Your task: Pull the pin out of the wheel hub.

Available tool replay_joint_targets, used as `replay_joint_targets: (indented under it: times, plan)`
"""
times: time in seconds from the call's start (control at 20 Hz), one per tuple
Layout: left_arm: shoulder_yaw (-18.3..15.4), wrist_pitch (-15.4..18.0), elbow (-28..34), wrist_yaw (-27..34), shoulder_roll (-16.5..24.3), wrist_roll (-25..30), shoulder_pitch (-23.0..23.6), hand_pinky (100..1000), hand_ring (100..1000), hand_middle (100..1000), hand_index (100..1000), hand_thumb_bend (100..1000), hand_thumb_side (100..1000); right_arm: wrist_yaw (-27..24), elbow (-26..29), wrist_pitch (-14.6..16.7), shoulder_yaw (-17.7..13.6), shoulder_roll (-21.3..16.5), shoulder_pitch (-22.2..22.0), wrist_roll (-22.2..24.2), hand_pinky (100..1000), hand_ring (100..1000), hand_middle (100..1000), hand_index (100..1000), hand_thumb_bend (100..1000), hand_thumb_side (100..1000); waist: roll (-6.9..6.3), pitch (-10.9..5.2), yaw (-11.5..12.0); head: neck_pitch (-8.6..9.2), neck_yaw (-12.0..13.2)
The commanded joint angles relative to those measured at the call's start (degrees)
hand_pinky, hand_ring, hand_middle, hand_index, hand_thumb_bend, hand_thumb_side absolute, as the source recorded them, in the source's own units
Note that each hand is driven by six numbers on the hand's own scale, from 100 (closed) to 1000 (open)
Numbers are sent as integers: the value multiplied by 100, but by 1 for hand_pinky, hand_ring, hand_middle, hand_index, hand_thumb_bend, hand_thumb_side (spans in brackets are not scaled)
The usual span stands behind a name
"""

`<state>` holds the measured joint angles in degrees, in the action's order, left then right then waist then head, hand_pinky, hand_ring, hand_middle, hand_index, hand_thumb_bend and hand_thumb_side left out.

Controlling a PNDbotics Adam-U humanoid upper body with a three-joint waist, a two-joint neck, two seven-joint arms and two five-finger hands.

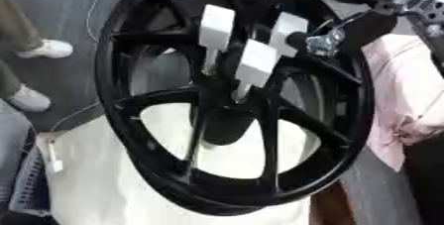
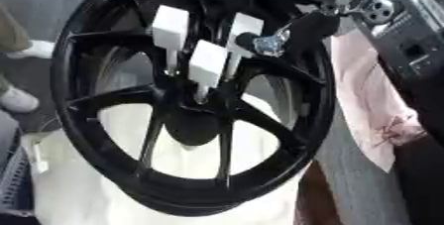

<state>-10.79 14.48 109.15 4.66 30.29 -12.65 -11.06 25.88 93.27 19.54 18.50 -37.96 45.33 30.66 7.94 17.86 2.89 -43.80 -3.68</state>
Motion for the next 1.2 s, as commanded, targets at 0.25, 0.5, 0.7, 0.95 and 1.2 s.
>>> replay_joint_targets:
  times: [0.25, 0.5, 0.7, 0.95, 1.2]
  plan:
    - [-51, -4, 68, -23, 195, 0, -37, 516, 727, 657, 764, 100, 703, 146, -82, 96, -111, -57, 54, -24, 766, 731, 569, 842, 314, 774, -31, -54, 8, -32, -12]
    - [-49, 2, 73, -22, 201, 1, -51, 516, 728, 658, 764, 100, 701, 239, -142, 138, -117, -47, 44, -23, 766, 730, 558, 831, 320, 772, -34, -43, 19, -32, -9]
    - [-40, 1, 75, -22, 202, 4, -64, 516, 728, 658, 763, 100, 701, 307, -177, 163, -117, -32, 40, -39, 766, 729, 553, 826, 318, 768, -34, -35, 28, -32, -21]
    - [-36, -2, 77, -27, 204, 5, -75, 515, 729, 658, 763, 100, 700, 394, -231, 210, -122, -11, 28, -78, 763, 713, 543, 807, 320, 762, -30, -19, 46, -32, -33]
    - [-29, 1, 81, -30, 212, 6, -94, 515, 729, 658, 763, 100, 698, 421, -253, 209, -133, -3, 33, -107, 752, 693, 509, 783, 317, 750, -37, 0, 54, -32, -46]
